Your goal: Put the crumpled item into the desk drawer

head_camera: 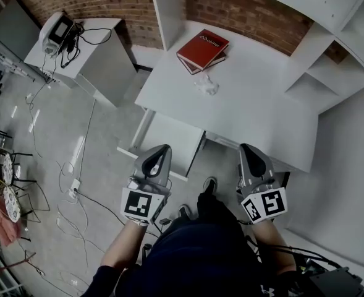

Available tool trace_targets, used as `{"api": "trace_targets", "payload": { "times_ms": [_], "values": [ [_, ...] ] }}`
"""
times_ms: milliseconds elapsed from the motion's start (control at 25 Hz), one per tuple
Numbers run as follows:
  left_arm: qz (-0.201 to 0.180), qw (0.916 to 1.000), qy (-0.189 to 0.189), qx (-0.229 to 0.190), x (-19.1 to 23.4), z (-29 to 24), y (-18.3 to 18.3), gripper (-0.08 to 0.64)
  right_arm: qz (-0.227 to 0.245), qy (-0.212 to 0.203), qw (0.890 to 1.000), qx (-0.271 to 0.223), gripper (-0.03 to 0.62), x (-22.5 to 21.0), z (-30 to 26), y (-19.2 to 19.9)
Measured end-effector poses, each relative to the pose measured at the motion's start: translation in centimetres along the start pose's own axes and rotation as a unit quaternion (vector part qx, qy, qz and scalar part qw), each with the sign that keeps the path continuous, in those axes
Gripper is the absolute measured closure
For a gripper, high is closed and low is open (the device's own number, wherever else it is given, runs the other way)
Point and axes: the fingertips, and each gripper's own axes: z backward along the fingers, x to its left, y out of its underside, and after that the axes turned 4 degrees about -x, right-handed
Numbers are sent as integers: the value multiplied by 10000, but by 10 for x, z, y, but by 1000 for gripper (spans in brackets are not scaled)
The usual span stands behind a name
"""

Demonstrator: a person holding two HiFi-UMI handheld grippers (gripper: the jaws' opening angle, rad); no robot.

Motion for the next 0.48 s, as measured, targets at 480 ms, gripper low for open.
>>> {"api": "trace_targets", "payload": {
  "times_ms": [480],
  "values": [
    [37,9998,-76,152,11,-78,0,555,-205,-204,9995,113,591,-67,-60,10]
  ]
}}
